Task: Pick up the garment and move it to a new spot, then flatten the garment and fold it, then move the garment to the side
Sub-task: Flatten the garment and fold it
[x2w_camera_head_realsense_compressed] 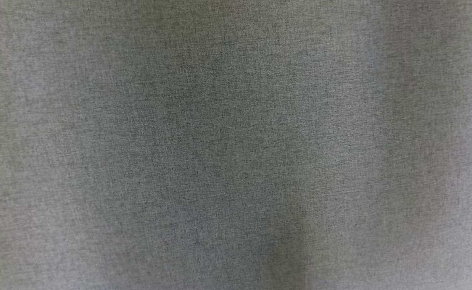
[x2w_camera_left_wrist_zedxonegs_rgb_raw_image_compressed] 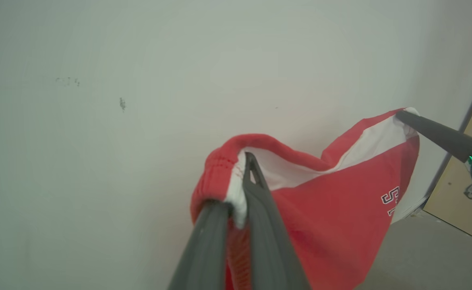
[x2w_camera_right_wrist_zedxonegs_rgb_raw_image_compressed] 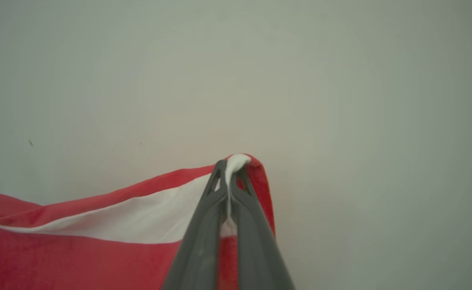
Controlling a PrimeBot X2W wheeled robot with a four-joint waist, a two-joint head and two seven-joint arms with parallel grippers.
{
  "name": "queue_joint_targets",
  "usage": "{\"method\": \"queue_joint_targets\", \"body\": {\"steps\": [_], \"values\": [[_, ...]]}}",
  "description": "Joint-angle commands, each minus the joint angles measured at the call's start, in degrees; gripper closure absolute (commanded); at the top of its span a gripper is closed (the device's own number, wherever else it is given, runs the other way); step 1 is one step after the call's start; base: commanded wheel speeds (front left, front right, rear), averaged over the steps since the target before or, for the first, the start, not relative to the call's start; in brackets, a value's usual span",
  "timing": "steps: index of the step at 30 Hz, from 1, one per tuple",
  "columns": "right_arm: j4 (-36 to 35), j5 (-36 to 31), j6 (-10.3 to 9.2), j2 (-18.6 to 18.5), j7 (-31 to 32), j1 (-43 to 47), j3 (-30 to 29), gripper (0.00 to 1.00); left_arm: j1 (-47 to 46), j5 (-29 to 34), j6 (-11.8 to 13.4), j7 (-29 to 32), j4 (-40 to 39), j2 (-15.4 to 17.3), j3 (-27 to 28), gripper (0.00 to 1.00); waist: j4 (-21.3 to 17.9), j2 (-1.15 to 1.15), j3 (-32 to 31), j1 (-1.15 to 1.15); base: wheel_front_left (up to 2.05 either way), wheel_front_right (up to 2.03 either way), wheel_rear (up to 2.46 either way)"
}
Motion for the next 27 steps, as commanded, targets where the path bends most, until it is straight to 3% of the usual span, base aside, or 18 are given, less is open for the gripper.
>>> {"method": "queue_joint_targets", "body": {"steps": [1, 8, 14, 18, 27], "values": [[-0.1, 1.1, -0.13, 0.1, -0.5, 0.6, 0.4, 1.0, 0.8, -1.4, 0.1, -1.2, -0.5, 0.4, -0.4, 1.0, 0.2, -0.01, 0.0, -0.01, 0.0, 0.0, 0.0], [-5.4, 5.7, -0.13, -1.4, -2.6, 9.3, 5.7, 1.0, 7.9, -4.1, 0.1, -6.1, -6.9, 3.3, -4.3, 1.0, 1.1, -0.01, -2.7, -0.01, 0.0, 0.0, 0.0], [-13.6, 12.0, -0.13, -4.1, -4.7, 23.1, 9.7, 1.0, 19.8, -4.0, 0.1, -7.9, -14.4, 6.2, -5.6, 1.0, 1.7, -0.01, -7.5, -0.01, 0.0, 0.0, 0.0], [-19.3, 15.0, -0.13, -6.6, -5.4, 33.6, 11.5, 1.0, 29.5, -2.3, 0.1, -8.0, -18.0, 6.7, -1.9, 1.0, 2.1, -0.01, -11.0, -0.01, 0.0, 0.0, 0.0], [-31.0, 17.2, -0.13, -11.1, -5.8, 57.9, 10.6, 1.0, 57.3, 8.4, 1.9, -8.0, -27.0, 3.8, 9.9, 1.0, 2.4, -0.01, -19.6, -0.01, 0.0, 0.0, 0.0]]}}
